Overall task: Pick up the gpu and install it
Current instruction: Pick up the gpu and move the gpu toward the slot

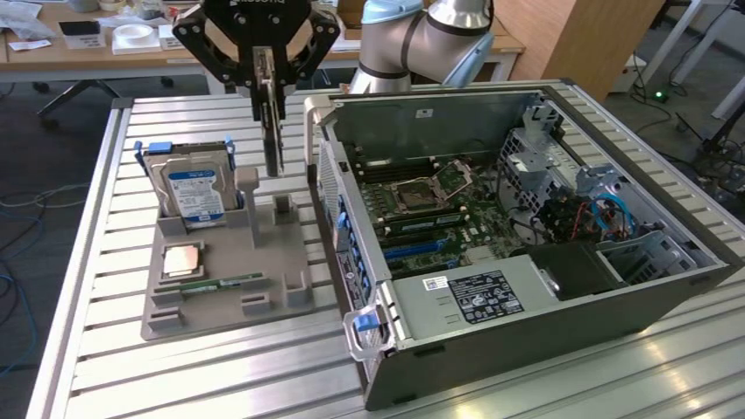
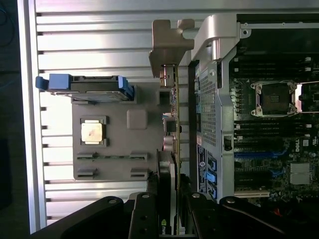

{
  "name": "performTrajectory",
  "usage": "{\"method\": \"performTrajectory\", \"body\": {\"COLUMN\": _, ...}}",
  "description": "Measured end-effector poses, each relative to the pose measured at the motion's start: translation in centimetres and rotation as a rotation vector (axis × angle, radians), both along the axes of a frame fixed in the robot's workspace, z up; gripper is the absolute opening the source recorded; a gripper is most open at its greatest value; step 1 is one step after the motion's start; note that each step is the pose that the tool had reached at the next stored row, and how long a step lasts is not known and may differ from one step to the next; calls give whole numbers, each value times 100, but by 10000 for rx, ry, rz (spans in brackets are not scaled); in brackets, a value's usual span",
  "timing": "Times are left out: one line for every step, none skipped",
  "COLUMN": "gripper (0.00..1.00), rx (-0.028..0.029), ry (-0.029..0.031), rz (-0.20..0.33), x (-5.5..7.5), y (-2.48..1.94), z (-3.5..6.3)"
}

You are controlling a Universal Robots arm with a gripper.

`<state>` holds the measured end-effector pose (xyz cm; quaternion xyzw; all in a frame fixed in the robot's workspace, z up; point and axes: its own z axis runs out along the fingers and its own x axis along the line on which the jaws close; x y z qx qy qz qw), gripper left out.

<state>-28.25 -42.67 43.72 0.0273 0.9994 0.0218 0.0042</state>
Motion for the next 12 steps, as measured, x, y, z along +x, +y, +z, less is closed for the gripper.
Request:
{"method": "performTrajectory", "body": {"gripper": 27, "rx": 3, "ry": -3, "rz": 0, "x": 0, "y": 0, "z": -10}}
{"method": "performTrajectory", "body": {"gripper": 27, "rx": 2, "ry": -2, "rz": 0, "x": 0, "y": 0, "z": -28}}
{"method": "performTrajectory", "body": {"gripper": 27, "rx": 1, "ry": -1, "rz": 1, "x": 0, "y": 0, "z": -45}}
{"method": "performTrajectory", "body": {"gripper": 27, "rx": 0, "ry": 0, "rz": 0, "x": 0, "y": 0, "z": -60}}
{"method": "performTrajectory", "body": {"gripper": 27, "rx": 1, "ry": 0, "rz": 1, "x": 0, "y": 0, "z": -75}}
{"method": "performTrajectory", "body": {"gripper": 27, "rx": 1, "ry": 0, "rz": 1, "x": 0, "y": 0, "z": -84}}
{"method": "performTrajectory", "body": {"gripper": 27, "rx": -1, "ry": 1, "rz": 0, "x": 0, "y": 0, "z": -84}}
{"method": "performTrajectory", "body": {"gripper": 27, "rx": 0, "ry": 1, "rz": 1, "x": 0, "y": 0, "z": -84}}
{"method": "performTrajectory", "body": {"gripper": 27, "rx": -1, "ry": 1, "rz": 0, "x": 0, "y": 0, "z": -84}}
{"method": "performTrajectory", "body": {"gripper": 27, "rx": 0, "ry": 1, "rz": 0, "x": 2, "y": 0, "z": -85}}
{"method": "performTrajectory", "body": {"gripper": 27, "rx": 2, "ry": -2, "rz": 1, "x": 11, "y": 0, "z": -86}}
{"method": "performTrajectory", "body": {"gripper": 27, "rx": 1, "ry": -1, "rz": 1, "x": 24, "y": 0, "z": -86}}
